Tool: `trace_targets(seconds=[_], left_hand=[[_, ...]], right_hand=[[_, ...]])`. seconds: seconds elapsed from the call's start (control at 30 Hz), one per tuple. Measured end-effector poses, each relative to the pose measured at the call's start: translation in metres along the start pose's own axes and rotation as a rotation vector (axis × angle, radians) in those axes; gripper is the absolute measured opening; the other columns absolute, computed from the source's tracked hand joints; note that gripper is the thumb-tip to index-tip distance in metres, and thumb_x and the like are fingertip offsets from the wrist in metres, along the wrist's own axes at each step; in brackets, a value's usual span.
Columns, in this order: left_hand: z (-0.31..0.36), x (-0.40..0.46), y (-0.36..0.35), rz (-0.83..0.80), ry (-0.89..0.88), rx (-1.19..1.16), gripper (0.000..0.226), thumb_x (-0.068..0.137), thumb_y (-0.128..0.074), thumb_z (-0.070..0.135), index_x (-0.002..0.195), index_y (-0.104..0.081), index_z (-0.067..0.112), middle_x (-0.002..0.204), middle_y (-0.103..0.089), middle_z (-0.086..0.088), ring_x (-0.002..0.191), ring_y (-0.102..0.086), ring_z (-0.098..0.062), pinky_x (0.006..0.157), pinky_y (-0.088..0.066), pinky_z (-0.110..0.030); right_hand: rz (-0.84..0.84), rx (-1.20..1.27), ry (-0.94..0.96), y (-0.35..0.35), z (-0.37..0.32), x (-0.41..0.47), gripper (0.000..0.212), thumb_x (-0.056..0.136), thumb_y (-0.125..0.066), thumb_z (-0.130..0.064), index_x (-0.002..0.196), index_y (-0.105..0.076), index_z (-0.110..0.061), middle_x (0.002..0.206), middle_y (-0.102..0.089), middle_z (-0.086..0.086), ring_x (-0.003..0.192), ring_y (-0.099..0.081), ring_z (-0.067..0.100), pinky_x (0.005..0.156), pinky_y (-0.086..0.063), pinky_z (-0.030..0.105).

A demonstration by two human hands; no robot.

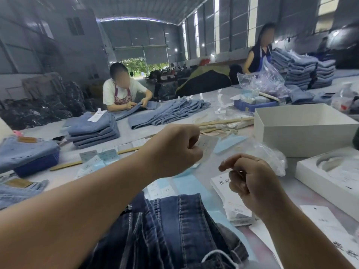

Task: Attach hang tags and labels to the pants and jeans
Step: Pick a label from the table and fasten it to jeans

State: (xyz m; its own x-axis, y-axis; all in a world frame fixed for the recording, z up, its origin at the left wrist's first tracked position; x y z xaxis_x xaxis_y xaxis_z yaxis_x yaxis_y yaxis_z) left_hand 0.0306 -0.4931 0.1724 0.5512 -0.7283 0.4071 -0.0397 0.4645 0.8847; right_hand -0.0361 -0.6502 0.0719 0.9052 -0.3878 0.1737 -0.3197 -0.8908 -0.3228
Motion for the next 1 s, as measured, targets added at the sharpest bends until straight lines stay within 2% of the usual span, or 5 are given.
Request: trace_targets(seconds=[0.13, 0.27, 0.6, 0.8, 1.0], left_hand=[[0.003, -0.035, 0.03, 0.089, 0.052, -0.102, 0.013, 0.085, -0.052, 0.014, 0.074, -0.049, 0.008, 0.067, -0.055, -0.008, 0.053, -0.034, -0.012, 0.045, -0.03, -0.025], [0.011, -0.073, 0.05, 0.121, 0.05, -0.144, 0.011, 0.087, -0.052, 0.013, 0.082, -0.054, 0.003, 0.068, -0.056, -0.01, 0.052, -0.036, -0.013, 0.043, -0.032, -0.033], [0.027, -0.14, 0.083, 0.069, 0.102, -0.37, 0.008, 0.082, -0.058, 0.015, 0.076, -0.063, 0.017, 0.043, -0.047, 0.016, 0.034, -0.036, 0.0, 0.035, -0.024, -0.013], [0.023, -0.16, 0.113, 0.06, 0.16, -0.484, 0.01, 0.068, -0.053, 0.023, 0.069, -0.062, 0.027, 0.054, -0.049, 0.008, 0.05, -0.041, -0.014, 0.048, -0.029, -0.027], [0.028, -0.179, 0.124, -0.152, 0.173, -0.534, 0.041, 0.067, -0.062, 0.026, 0.097, -0.063, -0.003, 0.069, -0.052, -0.009, 0.058, -0.042, -0.016, 0.052, -0.031, -0.03]], right_hand=[[-0.181, 0.062, 0.083, -0.029, -0.03, -0.016, 0.008, 0.068, -0.067, -0.015, 0.063, -0.067, -0.009, 0.058, -0.036, 0.022, 0.036, -0.02, 0.012, 0.039, -0.023, 0.018], [-0.273, -0.006, 0.123, -0.062, -0.052, -0.038, 0.033, 0.072, -0.077, -0.007, 0.055, -0.05, -0.017, 0.043, -0.042, -0.002, 0.035, -0.026, 0.01, 0.037, -0.026, 0.018], [-0.434, -0.212, 0.084, -0.126, -0.074, -0.096, 0.023, 0.092, -0.046, 0.008, 0.109, -0.052, -0.006, 0.062, -0.066, 0.013, 0.037, -0.022, 0.012, 0.037, -0.016, 0.016], [-0.354, -0.339, 0.118, -0.135, -0.075, -0.109, 0.038, 0.086, -0.054, 0.009, 0.115, -0.061, -0.015, 0.073, -0.073, 0.007, 0.036, -0.026, 0.009, 0.034, -0.022, 0.015], [-0.39, -0.33, 0.127, -0.148, -0.071, -0.128, 0.041, 0.09, -0.054, 0.009, 0.12, -0.055, -0.018, 0.053, -0.065, -0.007, 0.033, -0.034, 0.002, 0.032, -0.028, 0.014]])
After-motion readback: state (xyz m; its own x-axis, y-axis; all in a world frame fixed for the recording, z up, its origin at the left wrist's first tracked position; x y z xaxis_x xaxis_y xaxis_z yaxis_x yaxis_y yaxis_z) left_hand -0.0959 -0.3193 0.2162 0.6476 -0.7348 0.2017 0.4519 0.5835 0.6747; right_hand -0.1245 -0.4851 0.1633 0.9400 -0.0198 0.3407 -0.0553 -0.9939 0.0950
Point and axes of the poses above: each hand's wrist, its own x-axis towards the middle knuckle, its own y-axis out of the back of the hand, z = x × y, the point moved 2 cm from there along x, towards the middle knuckle
